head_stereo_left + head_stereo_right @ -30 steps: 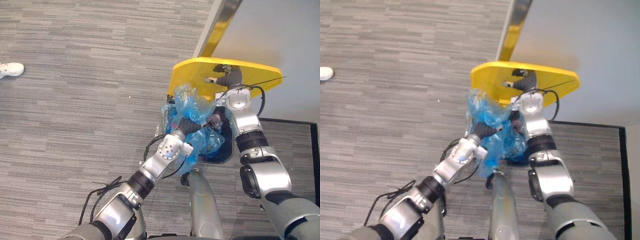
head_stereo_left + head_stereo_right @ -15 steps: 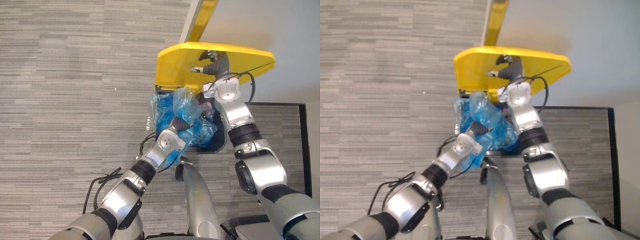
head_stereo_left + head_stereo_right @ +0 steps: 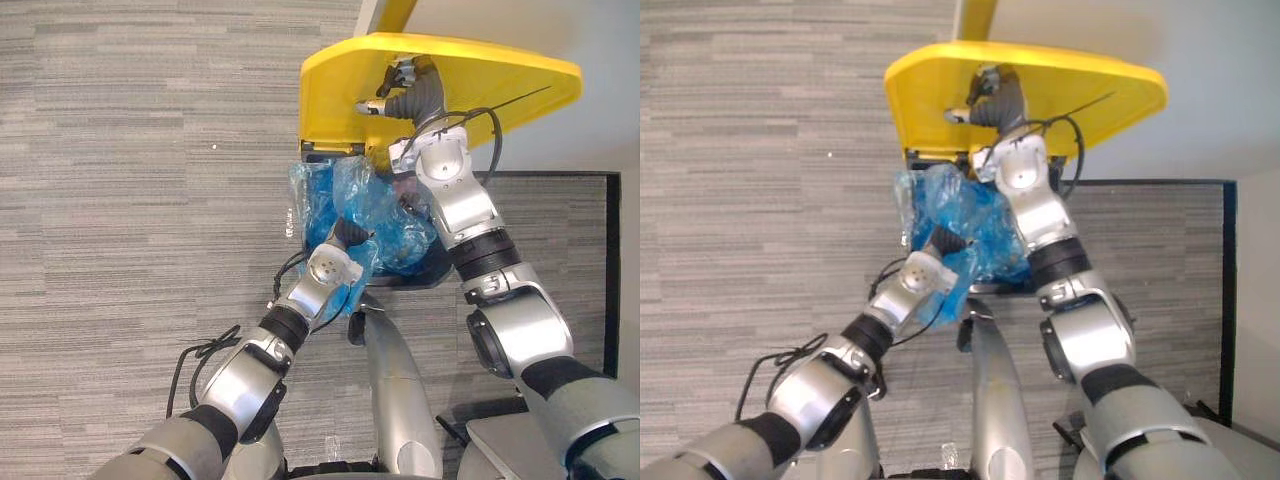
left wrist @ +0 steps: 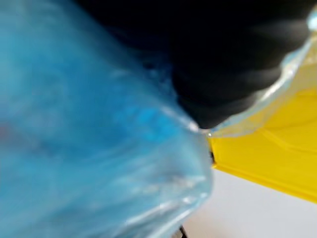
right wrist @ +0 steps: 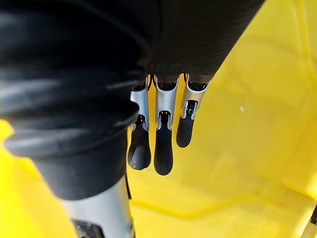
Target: Gather rubbish on tea table into small bin, then transfer packed bag to large trash can.
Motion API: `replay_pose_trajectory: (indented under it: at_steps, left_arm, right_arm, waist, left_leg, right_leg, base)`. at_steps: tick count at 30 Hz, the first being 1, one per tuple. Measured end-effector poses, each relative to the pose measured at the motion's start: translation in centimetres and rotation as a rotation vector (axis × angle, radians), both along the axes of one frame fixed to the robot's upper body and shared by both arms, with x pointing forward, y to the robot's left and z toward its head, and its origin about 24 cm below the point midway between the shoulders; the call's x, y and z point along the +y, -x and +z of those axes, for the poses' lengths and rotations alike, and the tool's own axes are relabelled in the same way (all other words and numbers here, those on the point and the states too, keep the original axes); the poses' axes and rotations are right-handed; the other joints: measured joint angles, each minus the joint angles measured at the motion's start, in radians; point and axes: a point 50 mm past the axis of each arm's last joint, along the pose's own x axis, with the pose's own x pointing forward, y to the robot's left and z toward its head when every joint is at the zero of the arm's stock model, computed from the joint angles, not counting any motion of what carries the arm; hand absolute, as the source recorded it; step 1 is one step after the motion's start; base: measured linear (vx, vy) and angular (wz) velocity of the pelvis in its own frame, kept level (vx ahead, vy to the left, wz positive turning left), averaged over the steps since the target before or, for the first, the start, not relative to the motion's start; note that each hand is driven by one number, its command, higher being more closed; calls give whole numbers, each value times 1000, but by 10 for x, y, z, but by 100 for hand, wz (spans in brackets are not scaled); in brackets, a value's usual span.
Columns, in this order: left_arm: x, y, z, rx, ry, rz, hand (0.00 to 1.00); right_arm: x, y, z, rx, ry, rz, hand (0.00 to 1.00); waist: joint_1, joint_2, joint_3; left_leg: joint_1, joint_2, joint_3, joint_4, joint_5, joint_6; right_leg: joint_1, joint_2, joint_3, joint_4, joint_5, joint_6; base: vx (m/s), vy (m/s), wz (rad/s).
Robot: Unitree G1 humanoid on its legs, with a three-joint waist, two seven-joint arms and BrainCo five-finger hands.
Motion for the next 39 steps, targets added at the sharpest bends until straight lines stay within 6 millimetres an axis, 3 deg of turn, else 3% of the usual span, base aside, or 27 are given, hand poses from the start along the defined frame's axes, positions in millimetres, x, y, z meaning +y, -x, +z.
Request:
replay_pose_trajectory:
  at_steps: [12,21,25,31,35,39]
  left_arm:
    - [9,-5,4,5,52,90,0]
    - [7,-5,12,-22,87,93,0]
    - [4,-4,22,-52,126,83,0]
    - [2,3,24,-92,124,38,0]
    - [19,7,20,-117,126,58,0]
    - [46,19,-3,-65,171,92,0]
  right_arm:
    - [2,1,0,-5,-8,23,0]
    - [-4,0,-23,53,-11,8,0]
    - [-9,0,-41,103,-19,-6,0]
    - [-32,6,-95,238,-27,-74,0]
    - [-43,14,-131,334,-12,-106,0]
    - [-62,28,-167,429,-35,-166,0]
  waist:
    - [-1,1,0]
    - [5,5,-3]
    - [13,13,-11]
    - [36,29,-27]
    - [51,32,-29]
    - [74,42,-63]
  left_leg:
    - [-20,-4,6,2,-1,0]
    - [-5,-4,-5,2,0,-1]
    - [22,-7,-11,0,0,-1]
    - [68,-30,-40,-42,27,-2]
    - [125,-36,-63,-85,49,-6]
    - [167,-49,-83,-148,78,0]
  right_leg:
    - [-29,-1,11,8,2,-3]
    - [-5,-2,3,7,2,-4]
    - [26,-5,-2,5,0,-7]
    - [84,-30,-28,-5,-5,-11]
    - [145,-39,-53,-11,-21,-6]
    - [180,-58,-78,-6,-45,3]
  base:
    - [17,7,-2]
    - [4,4,2]
    - [3,16,6]
    - [-6,-10,17]
    - [-11,-45,22]
    - [18,-64,25]
